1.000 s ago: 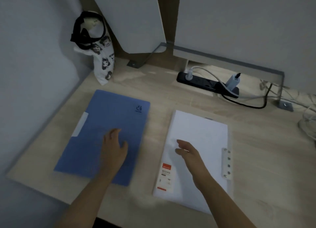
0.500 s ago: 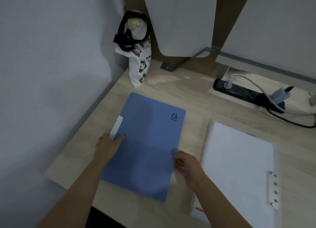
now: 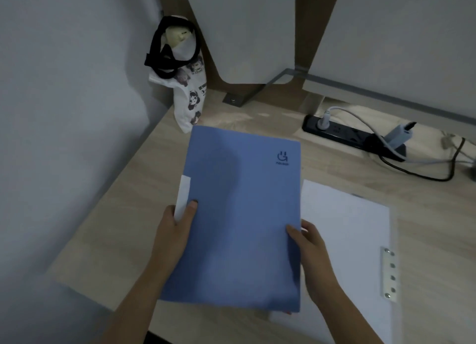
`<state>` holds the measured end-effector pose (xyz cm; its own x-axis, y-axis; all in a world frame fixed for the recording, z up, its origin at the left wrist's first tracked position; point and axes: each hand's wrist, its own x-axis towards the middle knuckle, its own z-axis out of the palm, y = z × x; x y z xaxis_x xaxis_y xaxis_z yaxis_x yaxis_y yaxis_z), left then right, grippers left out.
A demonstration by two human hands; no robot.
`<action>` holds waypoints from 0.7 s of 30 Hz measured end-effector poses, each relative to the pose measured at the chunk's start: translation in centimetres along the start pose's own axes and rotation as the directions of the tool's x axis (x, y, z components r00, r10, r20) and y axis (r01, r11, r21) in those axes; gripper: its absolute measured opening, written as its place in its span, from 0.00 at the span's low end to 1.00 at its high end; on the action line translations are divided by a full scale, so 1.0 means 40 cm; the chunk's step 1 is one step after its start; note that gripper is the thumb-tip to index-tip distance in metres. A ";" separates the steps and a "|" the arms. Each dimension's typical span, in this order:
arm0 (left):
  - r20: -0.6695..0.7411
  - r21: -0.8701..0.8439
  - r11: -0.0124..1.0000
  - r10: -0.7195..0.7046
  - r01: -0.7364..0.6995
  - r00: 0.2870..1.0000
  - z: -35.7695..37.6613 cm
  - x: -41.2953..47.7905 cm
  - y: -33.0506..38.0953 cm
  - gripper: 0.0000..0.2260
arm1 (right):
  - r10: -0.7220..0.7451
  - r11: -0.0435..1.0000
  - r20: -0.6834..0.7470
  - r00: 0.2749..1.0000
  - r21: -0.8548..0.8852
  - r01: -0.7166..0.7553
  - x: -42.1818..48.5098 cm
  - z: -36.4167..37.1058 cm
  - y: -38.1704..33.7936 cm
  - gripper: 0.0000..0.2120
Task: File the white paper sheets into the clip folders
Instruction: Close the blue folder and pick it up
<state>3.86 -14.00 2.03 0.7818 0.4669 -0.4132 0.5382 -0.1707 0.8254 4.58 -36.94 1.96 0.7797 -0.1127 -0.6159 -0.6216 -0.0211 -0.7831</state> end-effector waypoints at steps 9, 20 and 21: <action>0.157 0.108 0.990 0.069 -0.086 0.985 0.339 -0.154 0.033 0.14 | 0.022 0.999 -0.312 0.950 0.040 -0.010 -0.063 -0.333 0.085 0.13; 0.036 0.337 0.939 0.051 -0.060 0.998 0.505 -0.237 -0.055 0.22 | 0.064 0.942 -0.450 0.890 -0.268 -0.204 0.008 -0.479 0.223 0.13; 0.029 0.313 0.947 0.061 -0.067 0.998 0.506 -0.238 -0.057 0.25 | 0.086 0.941 -0.452 0.888 -0.255 -0.221 0.011 -0.479 0.227 0.17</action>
<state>1.58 -35.63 -3.71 0.8220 0.4301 -0.3733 0.5561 -0.4648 0.6890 -2.14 -56.23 -3.75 0.6046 -0.5509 -0.5753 -0.7769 -0.2483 -0.5787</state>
